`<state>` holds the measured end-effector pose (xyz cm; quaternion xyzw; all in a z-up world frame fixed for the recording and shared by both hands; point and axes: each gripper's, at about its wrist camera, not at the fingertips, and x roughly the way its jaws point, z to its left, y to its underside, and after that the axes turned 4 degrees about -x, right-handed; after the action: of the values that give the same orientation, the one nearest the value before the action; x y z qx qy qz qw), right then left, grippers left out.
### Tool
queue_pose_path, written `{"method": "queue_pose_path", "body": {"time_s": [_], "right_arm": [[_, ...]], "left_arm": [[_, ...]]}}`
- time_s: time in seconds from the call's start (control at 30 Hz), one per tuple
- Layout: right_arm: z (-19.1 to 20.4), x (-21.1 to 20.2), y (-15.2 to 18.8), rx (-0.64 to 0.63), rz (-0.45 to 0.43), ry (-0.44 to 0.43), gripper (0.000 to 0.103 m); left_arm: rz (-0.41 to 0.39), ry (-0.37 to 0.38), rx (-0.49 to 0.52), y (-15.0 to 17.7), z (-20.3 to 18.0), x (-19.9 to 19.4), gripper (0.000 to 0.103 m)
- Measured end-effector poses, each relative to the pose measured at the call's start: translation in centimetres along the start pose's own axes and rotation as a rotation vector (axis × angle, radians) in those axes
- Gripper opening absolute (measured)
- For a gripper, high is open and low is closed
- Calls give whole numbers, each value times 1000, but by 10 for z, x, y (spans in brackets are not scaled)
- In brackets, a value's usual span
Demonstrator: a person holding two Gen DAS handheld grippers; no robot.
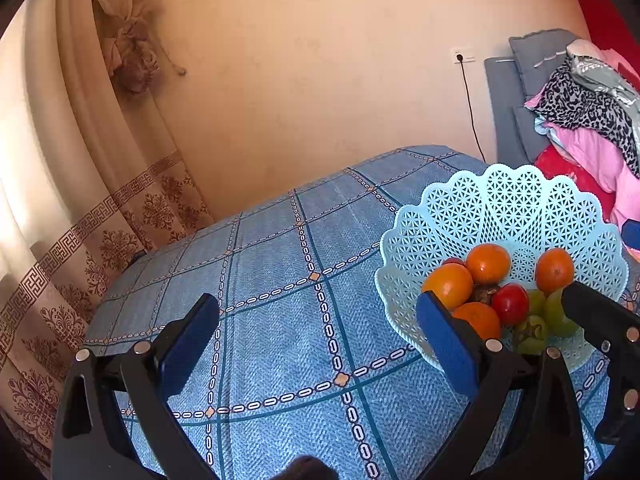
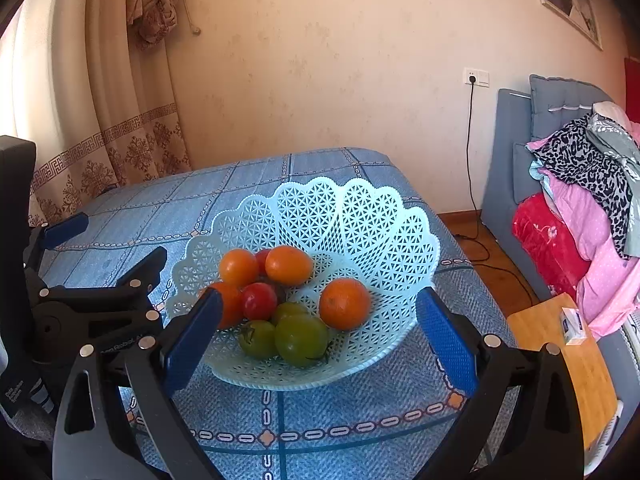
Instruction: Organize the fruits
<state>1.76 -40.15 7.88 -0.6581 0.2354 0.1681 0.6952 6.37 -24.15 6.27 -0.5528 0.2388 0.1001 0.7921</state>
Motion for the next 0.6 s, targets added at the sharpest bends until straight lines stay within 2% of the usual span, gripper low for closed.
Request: {"method": "queue_pose_path", "body": {"time_s": [0.6], "right_arm": [[0,1,0,-3,2,0,98]], "left_arm": [[-12,-4,17,1,-3,-2,98]]}}
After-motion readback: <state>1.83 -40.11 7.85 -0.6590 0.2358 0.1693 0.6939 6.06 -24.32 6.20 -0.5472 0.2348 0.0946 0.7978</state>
